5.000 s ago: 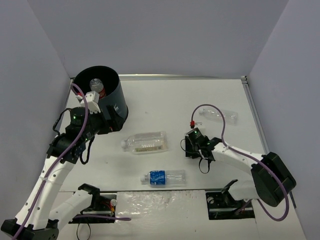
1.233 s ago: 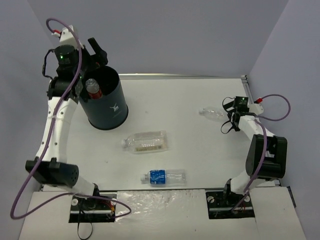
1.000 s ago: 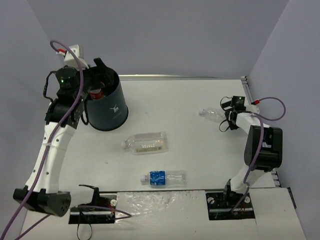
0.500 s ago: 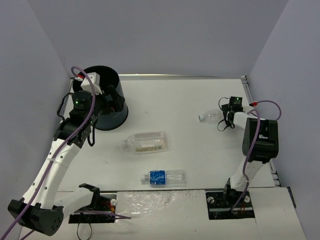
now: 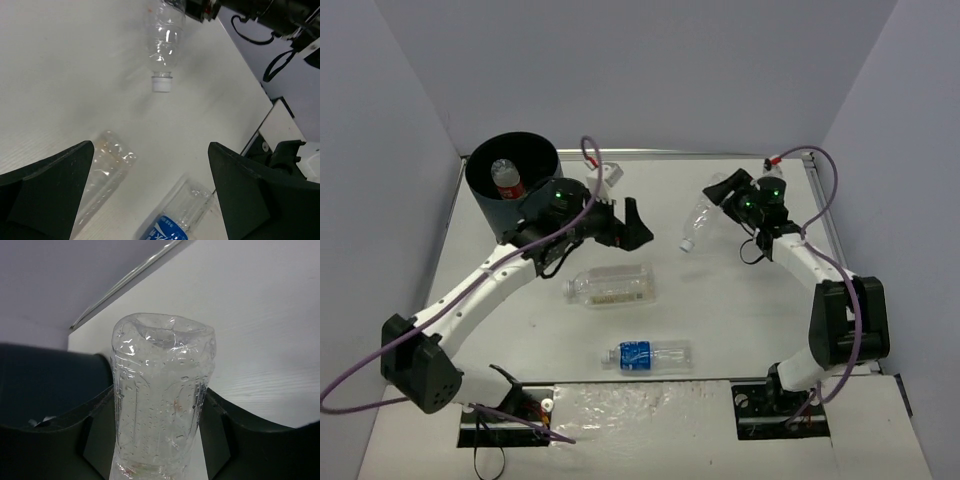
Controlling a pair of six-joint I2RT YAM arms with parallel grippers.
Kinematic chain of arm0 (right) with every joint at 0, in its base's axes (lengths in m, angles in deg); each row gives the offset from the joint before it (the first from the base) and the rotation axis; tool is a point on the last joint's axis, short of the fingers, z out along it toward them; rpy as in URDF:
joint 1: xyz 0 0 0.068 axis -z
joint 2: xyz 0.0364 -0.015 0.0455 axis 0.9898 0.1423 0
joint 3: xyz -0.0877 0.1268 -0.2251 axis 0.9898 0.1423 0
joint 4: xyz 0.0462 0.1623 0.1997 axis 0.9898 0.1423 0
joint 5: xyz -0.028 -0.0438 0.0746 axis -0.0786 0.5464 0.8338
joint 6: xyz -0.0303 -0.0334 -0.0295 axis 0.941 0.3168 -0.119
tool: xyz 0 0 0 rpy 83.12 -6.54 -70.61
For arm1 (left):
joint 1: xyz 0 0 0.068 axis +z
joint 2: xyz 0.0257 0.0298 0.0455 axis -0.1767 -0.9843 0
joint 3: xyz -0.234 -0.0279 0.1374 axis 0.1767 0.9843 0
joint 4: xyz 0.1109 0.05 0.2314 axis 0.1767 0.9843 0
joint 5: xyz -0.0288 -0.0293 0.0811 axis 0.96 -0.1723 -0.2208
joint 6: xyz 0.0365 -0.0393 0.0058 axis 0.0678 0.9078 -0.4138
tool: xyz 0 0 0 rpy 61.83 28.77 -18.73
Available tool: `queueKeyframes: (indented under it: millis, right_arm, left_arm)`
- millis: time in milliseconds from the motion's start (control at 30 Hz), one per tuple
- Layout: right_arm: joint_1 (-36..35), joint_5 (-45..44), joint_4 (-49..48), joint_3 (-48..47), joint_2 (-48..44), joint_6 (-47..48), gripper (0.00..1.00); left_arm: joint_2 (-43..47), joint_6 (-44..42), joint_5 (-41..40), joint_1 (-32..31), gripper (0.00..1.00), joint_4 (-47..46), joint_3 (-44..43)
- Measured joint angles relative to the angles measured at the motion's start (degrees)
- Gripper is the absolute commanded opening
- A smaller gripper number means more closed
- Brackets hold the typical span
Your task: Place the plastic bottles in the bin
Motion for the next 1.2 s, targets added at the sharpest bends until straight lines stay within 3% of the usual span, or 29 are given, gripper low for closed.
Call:
queueKeyframes:
  millis: [267,467,733,767,867,933,967,1000,1067,1133,1200]
  right_arm:
    - [-16.21,-0.63,1.31,0.28,-16.0,1.62,0.22]
    - [-22.95,-6.93,5.38,0.46,-26.91,1.88,0.22]
    - [-26.3,-9.58,9.76,4.58,-29.6,2.05,0.22]
    - [-26.74,-9.94,10.4,4.83,-29.61,2.1,0.23]
    - [-27.87,-12.13,11.31,4.83,-29.81,2.78,0.25]
    - [-28.85,-13.64,11.2,4.83,-29.81,3.23,0.31]
    - [-29.31,-14.18,11.07,4.83,-29.81,3.51,0.34]
    - [-29.63,-14.49,11.09,4.83,-29.87,3.88,0.39]
    - [-30.24,-15.0,11.12,4.81,-29.9,4.73,0.46]
    - [-30.47,-15.23,11.2,4.76,-29.9,5.03,0.62]
    - [-30.57,-15.49,11.68,4.12,-29.9,4.56,0.89]
  left_arm:
    - [-6.3,-0.51,-5.82,-14.47,0.97,0.0,-2.24]
    - [-7.69,0.56,-8.99,-16.58,0.97,-2.91,-4.28]
    - [-7.65,2.13,-12.85,-17.6,0.95,-5.19,-4.14]
    - [-7.61,2.14,-13.39,-17.7,0.9,-4.95,-4.1]
    - [-7.36,1.91,-14.06,-18.02,0.59,-4.58,-3.78]
    - [-6.98,1.68,-14.2,-18.14,0.46,-4.31,-3.63]
    - [-6.79,1.68,-14.32,-18.28,0.34,-4.06,-3.6]
    - [-6.6,1.64,-14.41,-18.35,0.33,-3.88,-3.56]
    - [-6.39,1.58,-14.51,-18.39,0.13,-3.42,-3.5]
    - [-6.16,1.66,-14.73,-18.4,0.05,-3.08,-3.43]
    - [-5.57,1.28,-14.91,-18.37,0.03,-3.05,-3.11]
